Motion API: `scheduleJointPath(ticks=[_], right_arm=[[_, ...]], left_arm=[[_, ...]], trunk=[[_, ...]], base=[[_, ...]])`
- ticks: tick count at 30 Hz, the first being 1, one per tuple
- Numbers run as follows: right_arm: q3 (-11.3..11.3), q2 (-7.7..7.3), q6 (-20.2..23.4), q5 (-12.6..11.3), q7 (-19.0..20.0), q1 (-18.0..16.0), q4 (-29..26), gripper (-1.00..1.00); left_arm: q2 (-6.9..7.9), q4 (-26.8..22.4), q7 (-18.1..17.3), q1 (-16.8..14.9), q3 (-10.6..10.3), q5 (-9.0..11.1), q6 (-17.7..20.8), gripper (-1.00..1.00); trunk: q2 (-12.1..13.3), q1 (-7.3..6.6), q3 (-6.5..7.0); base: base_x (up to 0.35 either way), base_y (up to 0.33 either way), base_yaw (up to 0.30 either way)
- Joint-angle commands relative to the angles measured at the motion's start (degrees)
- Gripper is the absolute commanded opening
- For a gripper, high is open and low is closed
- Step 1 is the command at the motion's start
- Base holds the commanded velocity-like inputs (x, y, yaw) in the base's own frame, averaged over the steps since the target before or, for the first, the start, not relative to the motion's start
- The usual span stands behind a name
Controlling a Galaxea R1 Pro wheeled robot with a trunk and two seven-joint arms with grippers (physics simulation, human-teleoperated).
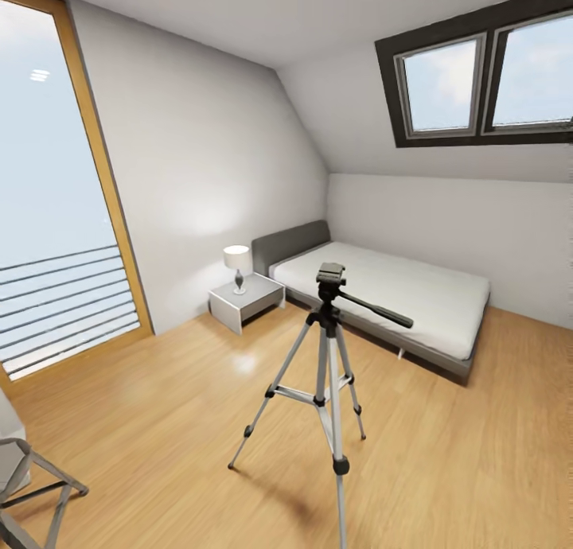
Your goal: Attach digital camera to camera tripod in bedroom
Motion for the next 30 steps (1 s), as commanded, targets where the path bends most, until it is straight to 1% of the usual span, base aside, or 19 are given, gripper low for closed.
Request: scheduleJointPath(ticks=[1, 30], right_arm=[[-0.4, 0.0, -0.4, -0.1, 0.0, -0.1, 0.2, 1.0], [-0.4, 0.07, -0.4, -0.1, 0.0, -0.1, 0.2, 1.0]], left_arm=[[0.01, 0.1, -0.3, 0.0, -0.5, 0.5, -0.2, -1.0], [0.09, 0.1, -0.3, 0.0, -0.5, 0.5, -0.2, -1.0]], trunk=[[0.0, 0.02, -0.02], [0.0, 0.02, -0.02]], base=[[0.0, 0.0, -0.156], [0.0, 0.0, -0.17]])
